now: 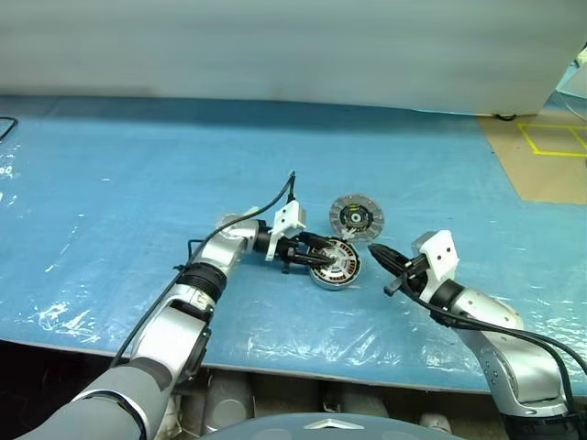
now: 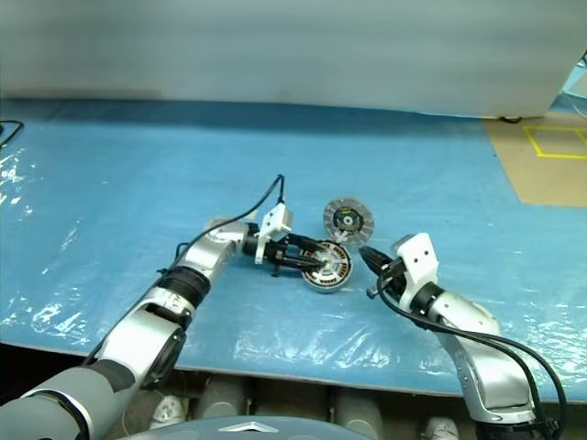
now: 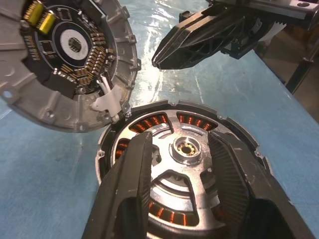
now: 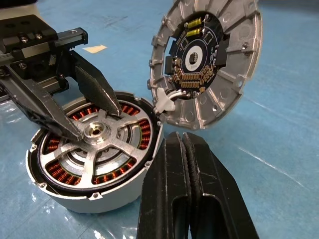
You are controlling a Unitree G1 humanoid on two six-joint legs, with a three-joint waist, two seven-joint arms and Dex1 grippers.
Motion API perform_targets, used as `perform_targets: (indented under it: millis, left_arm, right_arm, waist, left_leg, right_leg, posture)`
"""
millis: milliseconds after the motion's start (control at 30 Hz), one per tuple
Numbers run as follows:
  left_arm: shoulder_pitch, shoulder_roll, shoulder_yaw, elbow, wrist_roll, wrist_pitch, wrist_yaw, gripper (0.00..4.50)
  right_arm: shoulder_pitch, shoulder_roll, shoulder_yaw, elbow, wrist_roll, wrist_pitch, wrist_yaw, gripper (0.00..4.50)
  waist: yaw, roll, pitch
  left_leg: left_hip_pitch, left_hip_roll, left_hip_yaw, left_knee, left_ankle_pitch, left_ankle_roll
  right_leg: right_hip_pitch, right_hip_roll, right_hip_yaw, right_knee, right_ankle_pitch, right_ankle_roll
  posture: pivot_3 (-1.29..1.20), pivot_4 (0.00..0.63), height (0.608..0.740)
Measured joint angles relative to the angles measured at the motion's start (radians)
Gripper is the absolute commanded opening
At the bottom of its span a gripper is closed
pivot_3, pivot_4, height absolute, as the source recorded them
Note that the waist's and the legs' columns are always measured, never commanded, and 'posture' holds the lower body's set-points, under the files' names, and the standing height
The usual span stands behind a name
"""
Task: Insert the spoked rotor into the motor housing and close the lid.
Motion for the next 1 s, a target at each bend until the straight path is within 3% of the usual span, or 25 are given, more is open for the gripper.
perform_targets:
  millis: [300,633,833,1000]
  left_arm:
    - [0.032,0.036,0.026,-0.081,-0.063,0.056,-0.043,1.85]
    - [0.125,0.125,0.081,-0.244,-0.147,0.157,-0.058,1.85]
    - [0.188,0.177,0.093,-0.274,-0.154,0.172,-0.034,1.85]
    - [0.22,0.187,0.094,-0.291,-0.154,0.175,-0.014,1.85]
  right_arm:
    - [-0.03,0.011,-0.024,0.101,-0.029,-0.022,-0.058,0.02]
    - [-0.196,0.075,-0.04,0.247,-0.044,-0.081,-0.102,0.02]
    - [-0.275,0.16,-0.042,0.317,0.05,-0.101,-0.043,0.02]
    - [-0.266,0.157,-0.04,0.314,0.136,-0.051,0.047,0.02]
  waist:
    - [-0.002,0.0,0.0]
    - [-0.005,0.001,0.0]
    - [-0.005,0.002,-0.001]
    - [-0.003,0.002,0.0]
  left_leg:
    - [0.0,0.0,0.0,0.001,0.0,0.0]
    - [0.0,0.0,0.0,0.0,0.002,0.003]
    - [-0.001,0.0,0.001,0.0,0.002,0.003]
    - [-0.001,0.001,0.0,0.0,0.002,0.003]
  right_leg:
    - [0.0,0.0,0.0,0.0,-0.002,-0.004]
    - [-0.001,0.0,0.0,0.0,-0.002,-0.004]
    - [-0.001,0.0,0.0,0.0,-0.002,-0.004]
    - [-0.001,0.0,-0.001,0.0,-0.002,-0.004]
  posture:
    - [0.0,0.15,0.74]
    - [0.0,0.15,0.74]
    - [0.0,0.15,0.74]
    - [0.0,0.15,0.74]
